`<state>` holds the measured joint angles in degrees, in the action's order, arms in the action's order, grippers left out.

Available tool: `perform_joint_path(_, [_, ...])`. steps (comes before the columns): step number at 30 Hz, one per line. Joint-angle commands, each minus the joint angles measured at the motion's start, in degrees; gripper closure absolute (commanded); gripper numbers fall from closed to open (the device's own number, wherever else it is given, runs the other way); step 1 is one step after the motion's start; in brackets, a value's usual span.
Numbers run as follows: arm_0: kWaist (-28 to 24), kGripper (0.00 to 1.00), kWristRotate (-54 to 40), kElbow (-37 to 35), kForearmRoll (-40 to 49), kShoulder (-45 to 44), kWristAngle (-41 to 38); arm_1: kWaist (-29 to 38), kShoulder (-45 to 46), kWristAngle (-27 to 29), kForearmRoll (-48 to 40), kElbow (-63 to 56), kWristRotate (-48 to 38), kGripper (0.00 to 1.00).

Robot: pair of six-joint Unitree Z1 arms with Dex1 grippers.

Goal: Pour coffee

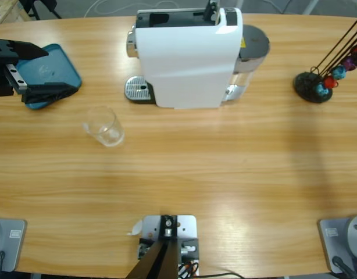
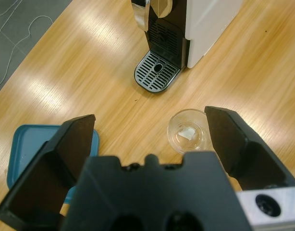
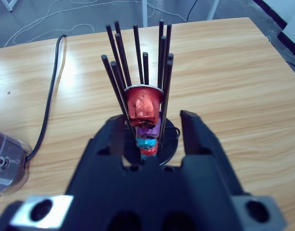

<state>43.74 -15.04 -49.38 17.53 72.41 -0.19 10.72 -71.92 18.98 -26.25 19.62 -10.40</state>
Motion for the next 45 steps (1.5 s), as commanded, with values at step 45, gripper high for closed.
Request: perform_joint_path(45, [2.1, 0.009, 3.4, 8.2, -1.7, -9.5, -1.4, 35.5, -17.1, -28.6, 42.0, 53.9, 35.5, 1.0])
